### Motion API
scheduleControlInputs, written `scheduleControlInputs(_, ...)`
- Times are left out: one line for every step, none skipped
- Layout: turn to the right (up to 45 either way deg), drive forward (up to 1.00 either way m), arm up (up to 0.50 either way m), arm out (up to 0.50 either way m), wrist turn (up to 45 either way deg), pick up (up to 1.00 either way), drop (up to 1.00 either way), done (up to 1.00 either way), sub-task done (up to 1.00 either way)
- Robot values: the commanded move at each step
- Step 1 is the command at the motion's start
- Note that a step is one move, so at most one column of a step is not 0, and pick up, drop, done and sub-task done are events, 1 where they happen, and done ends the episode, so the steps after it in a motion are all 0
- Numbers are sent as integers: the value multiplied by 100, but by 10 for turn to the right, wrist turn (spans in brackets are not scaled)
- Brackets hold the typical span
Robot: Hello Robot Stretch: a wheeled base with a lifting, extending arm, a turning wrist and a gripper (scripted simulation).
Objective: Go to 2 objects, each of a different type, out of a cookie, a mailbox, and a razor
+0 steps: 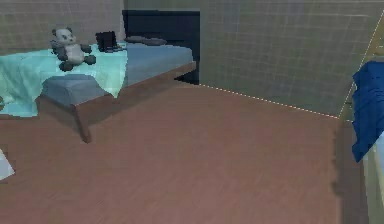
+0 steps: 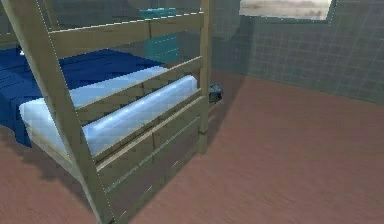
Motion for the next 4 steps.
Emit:
scheduleControlInputs(-30,0,0,0,0,0,0,0,0)
scheduleControlInputs(0,35,0,0,0,0,0,0,0)
scheduleControlInputs(-60,0,0,0,0,0,0,0,0)
scheduleControlInputs(0,45,0,0,0,0,0,0,0)
